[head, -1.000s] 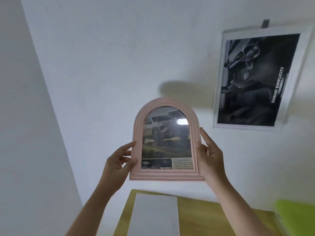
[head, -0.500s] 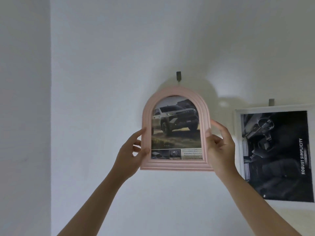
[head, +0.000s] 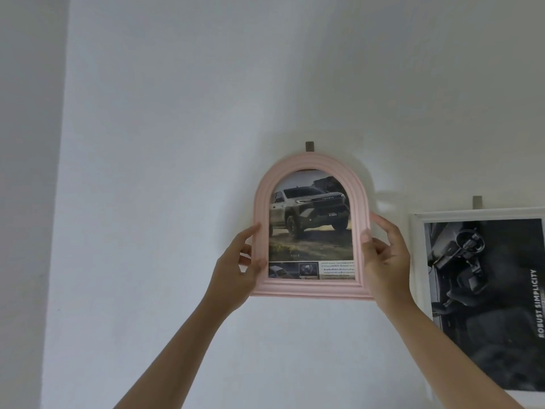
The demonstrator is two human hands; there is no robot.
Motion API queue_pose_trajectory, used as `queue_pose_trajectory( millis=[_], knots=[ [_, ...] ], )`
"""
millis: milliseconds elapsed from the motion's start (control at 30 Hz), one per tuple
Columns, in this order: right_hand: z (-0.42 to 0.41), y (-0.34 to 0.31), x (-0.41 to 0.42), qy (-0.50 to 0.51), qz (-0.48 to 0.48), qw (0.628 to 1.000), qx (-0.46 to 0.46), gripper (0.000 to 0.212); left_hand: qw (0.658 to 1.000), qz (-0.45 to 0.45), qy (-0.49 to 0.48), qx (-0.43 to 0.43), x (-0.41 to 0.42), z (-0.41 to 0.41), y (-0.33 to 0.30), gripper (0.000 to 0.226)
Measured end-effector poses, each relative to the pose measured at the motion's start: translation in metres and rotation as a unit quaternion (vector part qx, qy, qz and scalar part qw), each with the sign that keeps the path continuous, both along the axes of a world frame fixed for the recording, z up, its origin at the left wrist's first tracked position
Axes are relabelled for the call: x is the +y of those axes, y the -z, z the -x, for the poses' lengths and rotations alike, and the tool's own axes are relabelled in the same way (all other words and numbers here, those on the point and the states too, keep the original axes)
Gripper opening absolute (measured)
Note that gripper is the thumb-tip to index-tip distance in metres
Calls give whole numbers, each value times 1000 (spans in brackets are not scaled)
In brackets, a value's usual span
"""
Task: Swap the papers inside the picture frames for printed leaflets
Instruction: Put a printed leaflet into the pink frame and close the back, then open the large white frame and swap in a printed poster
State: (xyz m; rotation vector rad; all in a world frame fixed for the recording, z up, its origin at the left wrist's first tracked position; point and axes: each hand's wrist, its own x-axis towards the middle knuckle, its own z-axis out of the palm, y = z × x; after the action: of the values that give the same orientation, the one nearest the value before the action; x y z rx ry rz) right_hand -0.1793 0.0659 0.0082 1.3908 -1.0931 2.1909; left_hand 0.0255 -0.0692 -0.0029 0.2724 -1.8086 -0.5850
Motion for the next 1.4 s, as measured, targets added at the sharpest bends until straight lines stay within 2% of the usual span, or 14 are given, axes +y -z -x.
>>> queue_pose_trajectory(
  millis=[133,267,433,800,1000,1133,1300,1400],
  knots=[
    [6,17,-8,24,4,1000,-2,30,1000,2,-5,18,-7,5,11,57],
    [7,32,-15,99,20,995,16,27,998,43,-29,19,-7,10,18,66],
    [3,43,-20,174,-4,985,4,34,995,75,-54,28,-2,17,23,69],
    [0,56,-4,219,-63,973,27,45,995,25,-98,-14,18,17,28,71],
    [8,80,34,176,-145,972,54,58,987,44,-148,33,73,26,42,70],
    [26,97,72,205,-157,962,85,60,986,80,-140,40,111,53,66,68],
    [72,113,119,247,-138,954,104,49,994,55,-90,6,156,101,96,61],
    [108,122,150,278,-128,949,77,51,997,20,-64,-45,173,133,107,61]
  ],
)
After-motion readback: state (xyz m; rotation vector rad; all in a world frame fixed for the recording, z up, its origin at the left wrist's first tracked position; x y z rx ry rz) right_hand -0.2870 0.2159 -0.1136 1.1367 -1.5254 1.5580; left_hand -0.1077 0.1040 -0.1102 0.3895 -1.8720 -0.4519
